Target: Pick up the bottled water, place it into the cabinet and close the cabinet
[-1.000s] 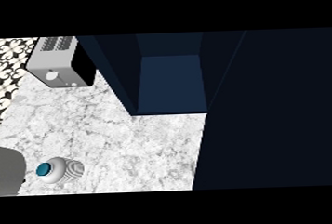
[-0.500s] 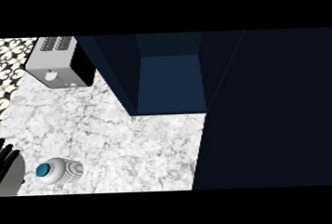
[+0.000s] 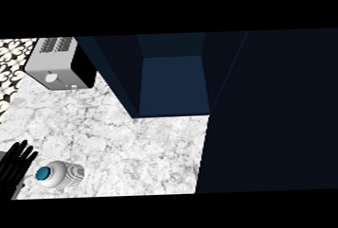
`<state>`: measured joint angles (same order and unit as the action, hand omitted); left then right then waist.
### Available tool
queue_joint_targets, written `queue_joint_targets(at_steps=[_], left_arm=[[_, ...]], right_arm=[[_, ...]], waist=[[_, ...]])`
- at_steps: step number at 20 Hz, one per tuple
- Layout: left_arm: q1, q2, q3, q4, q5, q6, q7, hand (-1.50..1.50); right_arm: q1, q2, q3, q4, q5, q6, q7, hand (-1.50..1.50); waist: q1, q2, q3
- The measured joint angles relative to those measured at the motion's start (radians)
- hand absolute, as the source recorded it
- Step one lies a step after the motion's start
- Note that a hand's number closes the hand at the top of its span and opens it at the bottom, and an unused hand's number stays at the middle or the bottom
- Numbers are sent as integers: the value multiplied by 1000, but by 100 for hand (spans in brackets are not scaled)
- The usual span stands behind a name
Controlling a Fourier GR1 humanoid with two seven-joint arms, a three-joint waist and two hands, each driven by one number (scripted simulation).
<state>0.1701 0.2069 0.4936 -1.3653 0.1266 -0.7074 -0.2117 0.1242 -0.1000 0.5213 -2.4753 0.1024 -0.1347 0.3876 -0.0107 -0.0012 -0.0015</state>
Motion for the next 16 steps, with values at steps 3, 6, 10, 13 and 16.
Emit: queue_joint_targets(at_steps=[3,6,10,13,16], left_arm=[[-34,15,-11,112,-64,4,-95,-150],[-73,19,-27,236,-131,39,-197,-150],[-109,35,-41,370,-173,77,-288,-150],[-163,58,-49,479,-197,111,-343,-150],[-196,51,-65,553,-215,151,-392,-150]], right_arm=[[7,-18,-1,-8,-1,-5,7,-150],[16,-24,17,-10,-1,-20,-5,-150],[5,-32,23,-7,0,-36,-10,-150],[-7,-33,33,-2,3,-51,-6,-150],[0,-45,42,-5,3,-60,-9,-150]], waist=[[-1,0,0],[-4,0,-1],[-2,0,0],[-3,1,-1],[-3,0,-1]])
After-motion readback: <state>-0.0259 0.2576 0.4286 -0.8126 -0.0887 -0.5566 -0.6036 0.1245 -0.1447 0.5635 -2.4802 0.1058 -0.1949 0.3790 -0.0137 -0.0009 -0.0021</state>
